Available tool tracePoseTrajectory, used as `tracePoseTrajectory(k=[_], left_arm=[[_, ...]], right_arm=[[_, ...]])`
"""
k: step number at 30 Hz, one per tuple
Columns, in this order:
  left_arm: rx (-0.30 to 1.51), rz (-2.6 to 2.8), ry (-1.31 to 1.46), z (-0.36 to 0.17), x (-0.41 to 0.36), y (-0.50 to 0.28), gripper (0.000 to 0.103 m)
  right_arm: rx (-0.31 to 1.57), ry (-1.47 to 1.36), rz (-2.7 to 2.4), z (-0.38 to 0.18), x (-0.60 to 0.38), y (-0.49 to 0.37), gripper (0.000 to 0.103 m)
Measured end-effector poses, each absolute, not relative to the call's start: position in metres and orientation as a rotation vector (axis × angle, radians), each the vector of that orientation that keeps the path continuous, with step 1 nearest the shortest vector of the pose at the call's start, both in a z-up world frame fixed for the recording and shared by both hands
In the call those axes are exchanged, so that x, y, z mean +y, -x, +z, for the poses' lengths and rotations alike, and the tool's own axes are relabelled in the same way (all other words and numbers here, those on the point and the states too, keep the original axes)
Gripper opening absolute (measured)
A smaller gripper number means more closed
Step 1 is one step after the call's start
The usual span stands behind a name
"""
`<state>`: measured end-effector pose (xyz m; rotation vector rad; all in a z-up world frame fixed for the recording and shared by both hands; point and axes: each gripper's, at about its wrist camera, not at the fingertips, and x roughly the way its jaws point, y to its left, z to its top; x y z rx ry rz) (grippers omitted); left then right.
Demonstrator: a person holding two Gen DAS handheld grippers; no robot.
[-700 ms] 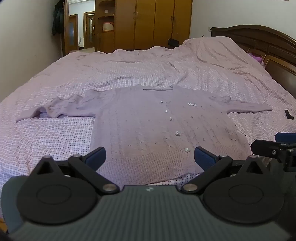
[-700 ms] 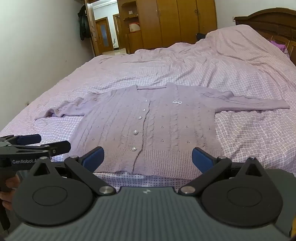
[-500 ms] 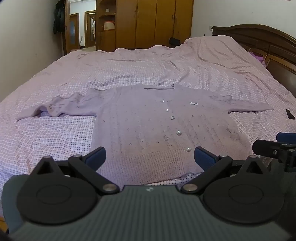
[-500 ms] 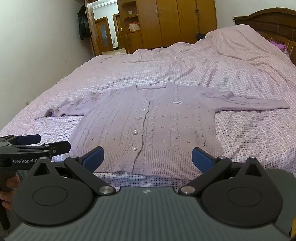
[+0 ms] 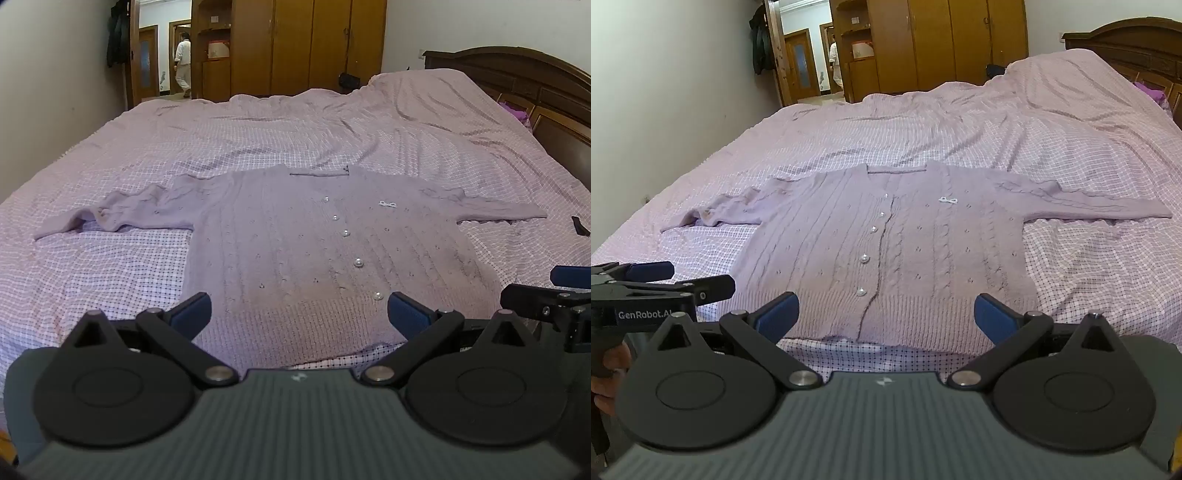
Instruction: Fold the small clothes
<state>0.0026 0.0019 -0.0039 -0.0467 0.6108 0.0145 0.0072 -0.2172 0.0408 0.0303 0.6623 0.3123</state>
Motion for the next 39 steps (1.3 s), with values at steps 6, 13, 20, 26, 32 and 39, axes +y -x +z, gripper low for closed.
tracePoseTrajectory(k=[6,13,20,26,32,39], left_arm=[[0.615,0.009,0.04,-0.0049,0.0008,-0.0029,0.103],[0.615,0.011,0.032,-0.0061,0.0005,-0.0028,0.103],[0.619,0.01,0.028,-0.0075,-0.0012,-0.0034,0.103],[0.623,0.006,0.024,-0.0087,-0.003,-0.0042,0.103],[0.624,0.005,0.021,-0.0093,-0.004,-0.0042,0.103],[0.627,0.002,0.02,-0.0097,-0.0052,-0.0044,0.103]], right_arm=[[0.668,-0.027,0.312,0.0395,-0.2172,-0.0068,0.103],[0.679,-0.019,0.315,0.0385,-0.2149,-0.0073,0.103],[0.687,-0.013,0.315,0.0375,-0.2136,-0.0081,0.103],[0.69,-0.01,0.316,0.0376,-0.2124,-0.0078,0.103],[0.696,-0.005,0.314,0.035,-0.2118,-0.0083,0.103],[0.703,0.002,0.313,0.0326,-0.2088,-0.0092,0.103]])
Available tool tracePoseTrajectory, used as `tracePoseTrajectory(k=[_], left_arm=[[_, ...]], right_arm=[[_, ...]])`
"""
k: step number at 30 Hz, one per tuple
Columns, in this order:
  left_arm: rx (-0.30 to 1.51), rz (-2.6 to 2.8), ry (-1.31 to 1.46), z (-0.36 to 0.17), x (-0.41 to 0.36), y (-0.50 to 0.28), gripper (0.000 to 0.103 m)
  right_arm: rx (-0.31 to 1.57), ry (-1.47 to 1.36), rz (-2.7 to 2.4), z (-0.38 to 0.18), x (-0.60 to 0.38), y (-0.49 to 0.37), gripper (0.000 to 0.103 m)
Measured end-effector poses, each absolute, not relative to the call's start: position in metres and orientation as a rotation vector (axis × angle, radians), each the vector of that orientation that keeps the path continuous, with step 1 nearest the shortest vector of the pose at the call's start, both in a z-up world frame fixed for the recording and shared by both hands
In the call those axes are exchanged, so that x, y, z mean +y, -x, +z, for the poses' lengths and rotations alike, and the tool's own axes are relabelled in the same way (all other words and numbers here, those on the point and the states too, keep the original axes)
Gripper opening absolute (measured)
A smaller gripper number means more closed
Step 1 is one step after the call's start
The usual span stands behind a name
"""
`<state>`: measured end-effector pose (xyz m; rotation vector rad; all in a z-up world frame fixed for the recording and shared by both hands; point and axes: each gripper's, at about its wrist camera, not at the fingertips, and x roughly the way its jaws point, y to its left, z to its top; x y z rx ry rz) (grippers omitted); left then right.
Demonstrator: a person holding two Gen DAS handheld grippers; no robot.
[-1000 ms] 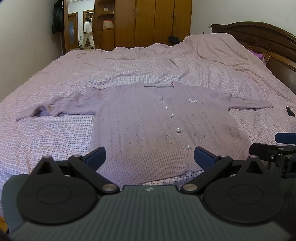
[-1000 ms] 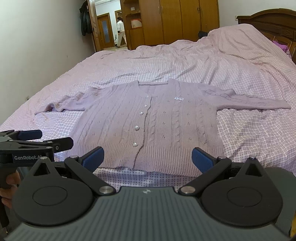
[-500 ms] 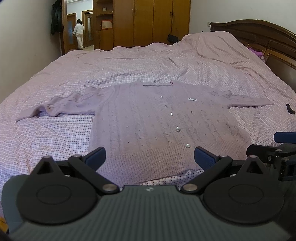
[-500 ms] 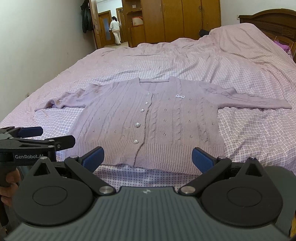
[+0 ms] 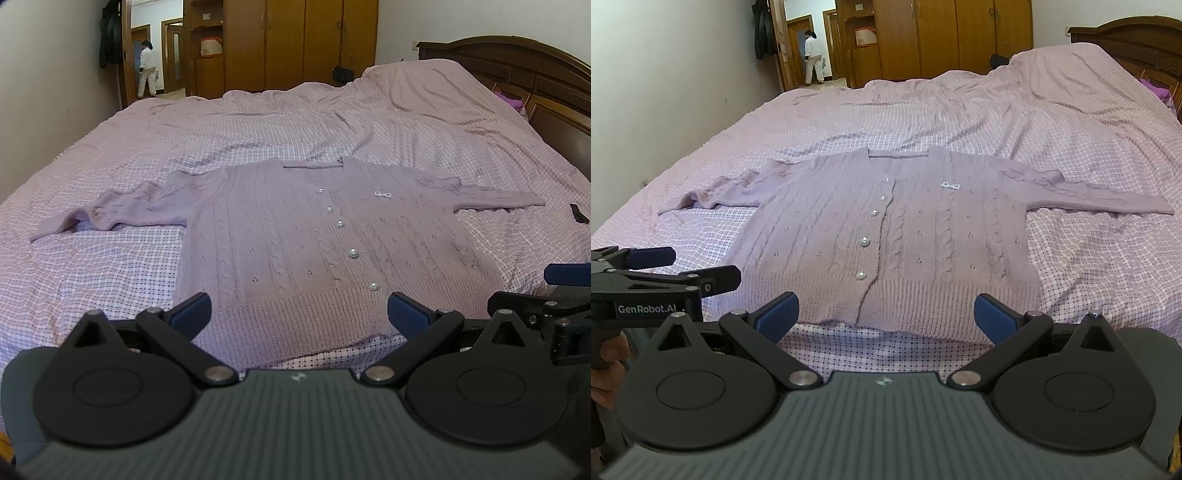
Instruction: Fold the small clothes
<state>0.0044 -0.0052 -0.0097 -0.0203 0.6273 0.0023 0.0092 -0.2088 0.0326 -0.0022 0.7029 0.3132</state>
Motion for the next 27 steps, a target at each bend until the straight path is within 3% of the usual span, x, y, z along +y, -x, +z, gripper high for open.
tracePoseTrajectory(k=[27], left_arm=[[0.635,-0.006,0.022,-0.017,-0.004,-0.009,0.103]], right_arm=[[0.745,0.029,0.324,0.018,-0.203,-0.016,0.103]])
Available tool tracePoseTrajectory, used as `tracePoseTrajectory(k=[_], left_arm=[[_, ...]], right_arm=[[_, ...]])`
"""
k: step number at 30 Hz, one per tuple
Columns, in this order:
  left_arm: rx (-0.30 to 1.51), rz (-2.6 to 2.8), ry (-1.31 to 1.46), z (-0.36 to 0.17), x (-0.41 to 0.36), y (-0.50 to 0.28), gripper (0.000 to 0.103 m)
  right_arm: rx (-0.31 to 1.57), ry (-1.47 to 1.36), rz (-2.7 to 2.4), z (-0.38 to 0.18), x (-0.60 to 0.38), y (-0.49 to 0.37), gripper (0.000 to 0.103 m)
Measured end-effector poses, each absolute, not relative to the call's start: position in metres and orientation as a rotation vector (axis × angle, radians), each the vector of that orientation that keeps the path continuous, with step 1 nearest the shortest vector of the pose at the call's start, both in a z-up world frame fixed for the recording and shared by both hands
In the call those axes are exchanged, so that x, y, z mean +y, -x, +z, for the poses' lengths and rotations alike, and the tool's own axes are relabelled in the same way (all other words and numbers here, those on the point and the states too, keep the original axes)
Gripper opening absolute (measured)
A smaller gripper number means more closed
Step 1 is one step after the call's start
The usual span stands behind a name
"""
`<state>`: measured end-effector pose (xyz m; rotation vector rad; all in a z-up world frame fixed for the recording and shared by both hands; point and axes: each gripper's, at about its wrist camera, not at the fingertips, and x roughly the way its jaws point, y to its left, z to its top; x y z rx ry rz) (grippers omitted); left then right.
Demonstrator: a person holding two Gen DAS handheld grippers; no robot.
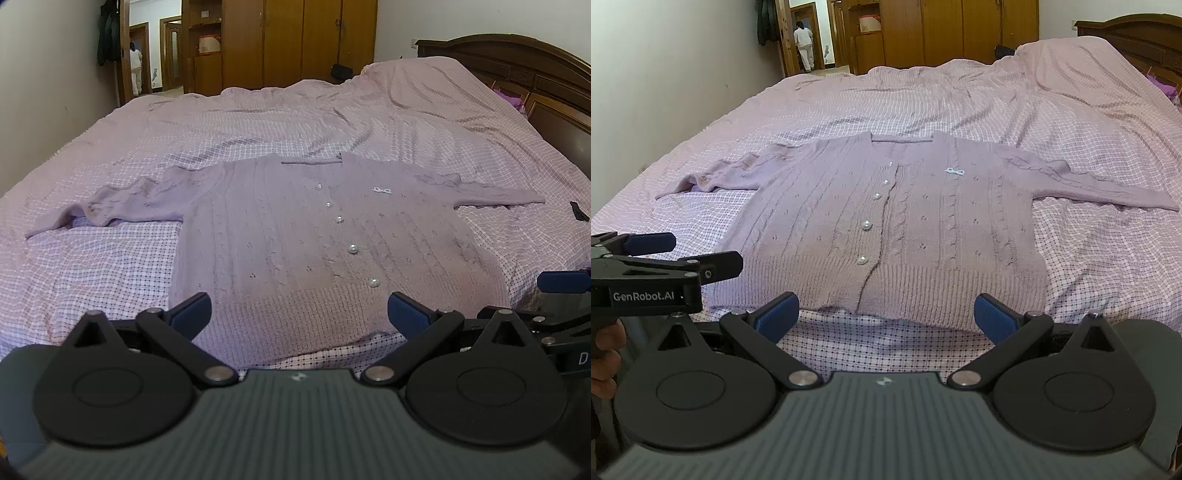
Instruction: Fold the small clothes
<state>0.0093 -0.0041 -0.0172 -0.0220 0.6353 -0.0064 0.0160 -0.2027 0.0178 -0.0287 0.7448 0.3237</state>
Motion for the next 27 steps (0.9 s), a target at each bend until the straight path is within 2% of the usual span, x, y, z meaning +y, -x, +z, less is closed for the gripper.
tracePoseTrajectory(k=[13,27], left_arm=[[0.683,-0.005,0.049,-0.033,0.013,-0.037,0.103],[0.683,0.117,0.196,-0.039,0.101,-0.071,0.103]], right_arm=[[0.756,0.024,0.34,0.007,-0.183,-0.057,0.103],[0.801,0.083,0.421,-0.002,-0.092,-0.113,0.103]])
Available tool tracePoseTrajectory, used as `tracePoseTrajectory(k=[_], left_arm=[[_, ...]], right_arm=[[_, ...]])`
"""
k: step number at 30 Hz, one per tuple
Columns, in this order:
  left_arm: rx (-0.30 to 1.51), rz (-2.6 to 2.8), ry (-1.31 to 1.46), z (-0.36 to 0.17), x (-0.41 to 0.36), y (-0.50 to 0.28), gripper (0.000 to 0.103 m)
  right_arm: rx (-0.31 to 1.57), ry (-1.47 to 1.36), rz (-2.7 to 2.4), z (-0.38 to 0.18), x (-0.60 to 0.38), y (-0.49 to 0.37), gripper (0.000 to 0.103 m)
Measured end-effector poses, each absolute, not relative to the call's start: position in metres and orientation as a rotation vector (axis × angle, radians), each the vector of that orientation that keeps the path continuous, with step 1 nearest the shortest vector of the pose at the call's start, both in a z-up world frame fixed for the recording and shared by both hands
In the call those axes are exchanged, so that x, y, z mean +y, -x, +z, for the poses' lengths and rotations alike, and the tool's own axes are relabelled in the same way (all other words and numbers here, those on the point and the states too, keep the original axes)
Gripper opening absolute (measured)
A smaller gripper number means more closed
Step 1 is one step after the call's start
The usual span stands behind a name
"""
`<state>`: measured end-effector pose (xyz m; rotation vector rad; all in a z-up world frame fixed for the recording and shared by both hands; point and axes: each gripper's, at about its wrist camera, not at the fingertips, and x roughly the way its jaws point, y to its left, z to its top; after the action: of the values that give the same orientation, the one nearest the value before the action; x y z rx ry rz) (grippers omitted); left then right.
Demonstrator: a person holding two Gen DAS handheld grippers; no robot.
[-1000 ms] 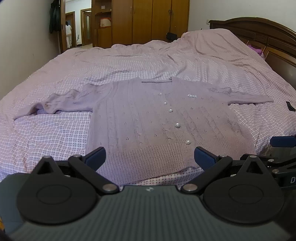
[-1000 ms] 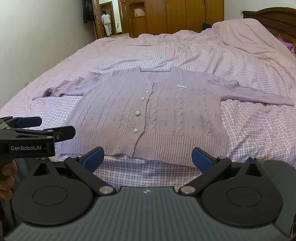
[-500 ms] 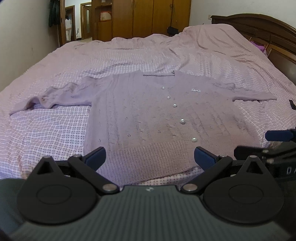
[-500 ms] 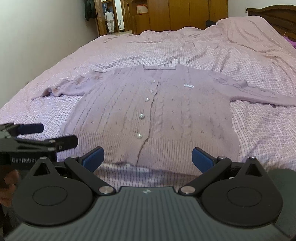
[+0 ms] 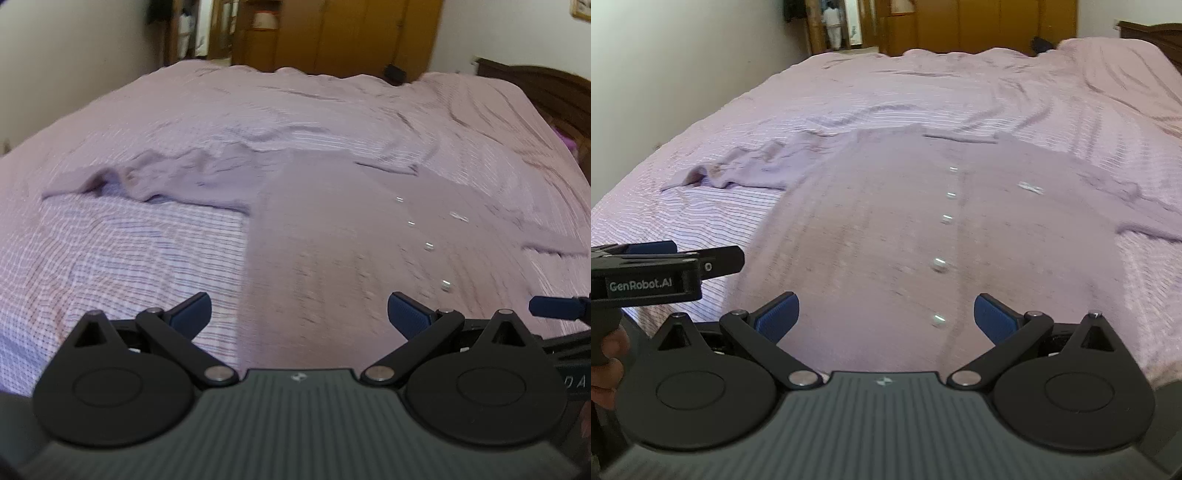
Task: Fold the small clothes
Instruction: 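Move the right gripper down to the cuff of the cardigan sleeve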
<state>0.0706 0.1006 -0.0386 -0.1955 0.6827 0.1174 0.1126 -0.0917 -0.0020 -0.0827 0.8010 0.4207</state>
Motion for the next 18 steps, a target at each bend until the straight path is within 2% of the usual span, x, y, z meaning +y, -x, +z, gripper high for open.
tracePoseTrajectory(k=[9,18], left_arm=[[0.699,0.286,0.214,-0.048,0.193,-0.081,0.103],[0.703,0.443,0.197,-0.044,0.327,-0.107,0.103]], right_arm=[[0.823,0.188,0.575,-0.009,0.026,-0.149,0.103],[0.851,0.277,0.77,-0.015,0.191,-0.21,0.103]])
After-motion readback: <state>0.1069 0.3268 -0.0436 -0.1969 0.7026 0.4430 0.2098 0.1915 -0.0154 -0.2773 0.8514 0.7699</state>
